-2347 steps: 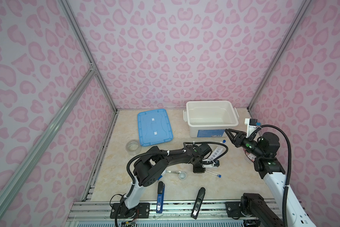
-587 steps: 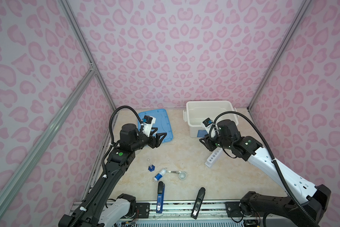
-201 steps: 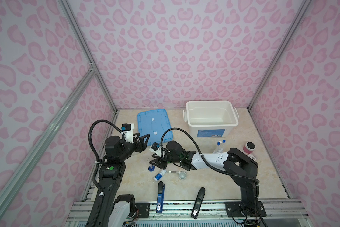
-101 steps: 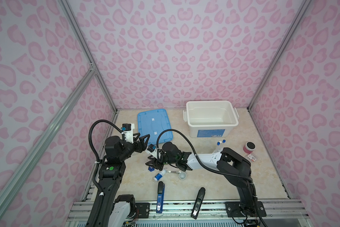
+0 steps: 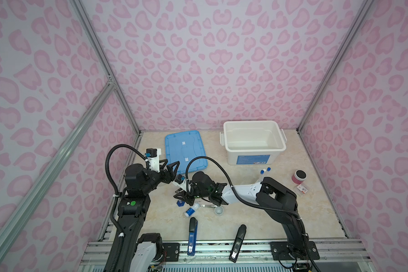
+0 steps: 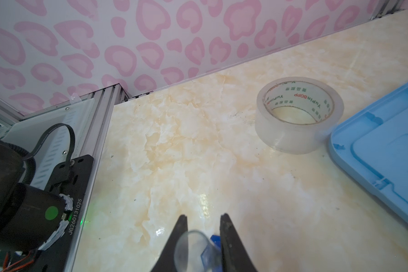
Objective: Organize the chemistry lab equipment
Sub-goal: 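Lower the right gripper over the cylinder rim and close on it, then lift the graduated cylinder and carry it into the white bin with the right gripper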
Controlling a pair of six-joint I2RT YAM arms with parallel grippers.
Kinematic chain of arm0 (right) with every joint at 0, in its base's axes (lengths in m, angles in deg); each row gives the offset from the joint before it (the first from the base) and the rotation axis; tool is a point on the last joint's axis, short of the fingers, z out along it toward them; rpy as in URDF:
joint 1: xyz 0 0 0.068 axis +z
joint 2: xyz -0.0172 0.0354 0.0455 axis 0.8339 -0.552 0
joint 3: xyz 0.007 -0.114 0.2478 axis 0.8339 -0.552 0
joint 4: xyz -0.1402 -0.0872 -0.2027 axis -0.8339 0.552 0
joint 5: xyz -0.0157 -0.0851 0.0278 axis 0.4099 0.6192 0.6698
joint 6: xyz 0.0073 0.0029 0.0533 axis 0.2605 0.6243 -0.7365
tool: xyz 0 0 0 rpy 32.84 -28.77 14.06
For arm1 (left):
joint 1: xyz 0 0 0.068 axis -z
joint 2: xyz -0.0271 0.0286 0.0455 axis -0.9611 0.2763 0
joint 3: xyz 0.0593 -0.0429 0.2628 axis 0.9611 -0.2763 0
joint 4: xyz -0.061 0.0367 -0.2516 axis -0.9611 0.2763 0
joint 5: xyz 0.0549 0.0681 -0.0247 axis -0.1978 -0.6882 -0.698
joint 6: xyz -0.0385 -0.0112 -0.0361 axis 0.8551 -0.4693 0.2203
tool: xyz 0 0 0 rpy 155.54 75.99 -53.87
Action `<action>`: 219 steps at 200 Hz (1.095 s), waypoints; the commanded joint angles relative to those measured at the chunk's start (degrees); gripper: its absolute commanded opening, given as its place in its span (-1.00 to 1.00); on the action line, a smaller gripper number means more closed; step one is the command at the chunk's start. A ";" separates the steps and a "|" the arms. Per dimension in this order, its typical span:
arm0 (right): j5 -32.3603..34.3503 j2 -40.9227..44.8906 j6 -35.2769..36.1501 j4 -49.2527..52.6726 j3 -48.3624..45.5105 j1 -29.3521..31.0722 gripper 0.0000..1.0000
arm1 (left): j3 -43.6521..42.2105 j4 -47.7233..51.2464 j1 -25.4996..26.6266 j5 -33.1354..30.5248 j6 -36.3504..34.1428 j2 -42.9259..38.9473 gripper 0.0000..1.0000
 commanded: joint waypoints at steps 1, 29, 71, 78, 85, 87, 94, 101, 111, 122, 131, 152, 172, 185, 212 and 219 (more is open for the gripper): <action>0.95 -0.32 -0.41 -1.76 -0.25 0.07 -0.57 | 0.50 -0.23 -0.02 0.12 -0.89 0.19 0.39; 1.10 0.08 -0.51 -2.33 -0.67 0.25 -0.61 | 0.46 -0.23 -0.02 0.21 -0.81 0.09 0.39; 2.31 1.72 -0.20 -2.38 -1.58 0.38 -0.67 | 0.63 -0.24 -0.03 0.47 -0.90 0.29 0.39; 2.65 2.04 -0.14 -2.20 -1.77 0.34 -0.67 | 0.64 -0.28 -0.02 0.47 -0.86 0.15 0.39; 2.93 2.38 -0.06 -2.12 -1.93 0.34 -0.68 | 0.55 -0.24 -0.02 0.40 -0.88 0.03 0.39; 3.01 2.48 -0.07 -2.07 -1.93 0.34 -0.68 | 0.55 -0.22 -0.02 0.35 -0.89 -0.04 0.39; 3.13 2.83 -0.01 -1.65 -2.08 0.34 -0.68 | 0.52 -0.12 -0.02 0.23 -0.95 -0.15 0.39; 3.36 3.34 -0.03 -1.50 -2.36 0.34 -0.69 | 0.54 0.06 -0.02 0.17 -1.03 -0.22 0.39; 3.69 3.91 -0.37 -2.05 -2.91 0.27 -0.70 | 0.53 0.05 -0.02 0.12 -1.05 -0.24 0.39; 3.74 4.52 -0.49 -1.70 -3.10 0.16 -0.71 | 0.60 0.05 -0.07 0.12 -1.13 -0.16 0.39; 3.99 5.18 -0.42 -1.05 -3.26 0.09 -0.71 | 0.64 0.08 -0.04 0.12 -1.22 -0.07 0.39; 4.71 8.25 -1.05 -0.44 -5.36 -0.81 -0.71 | 0.86 0.15 -0.02 0.25 -1.43 0.29 0.39; 4.68 12.48 -2.76 -0.20 -8.72 -2.96 -0.71 | 1.08 0.14 -0.02 0.50 -1.58 0.69 0.39; 5.17 15.81 -2.93 0.91 -10.62 -4.54 -0.70 | 1.25 -0.15 -0.06 1.17 -1.31 0.86 0.40; 6.96 22.31 -1.66 5.11 -13.19 -7.41 -0.71 | 2.26 -1.67 0.07 1.72 -0.23 -0.18 0.40; 6.78 23.63 -1.81 5.67 -13.80 -8.34 -0.71 | 3.22 -1.05 0.07 1.71 -0.50 0.21 0.40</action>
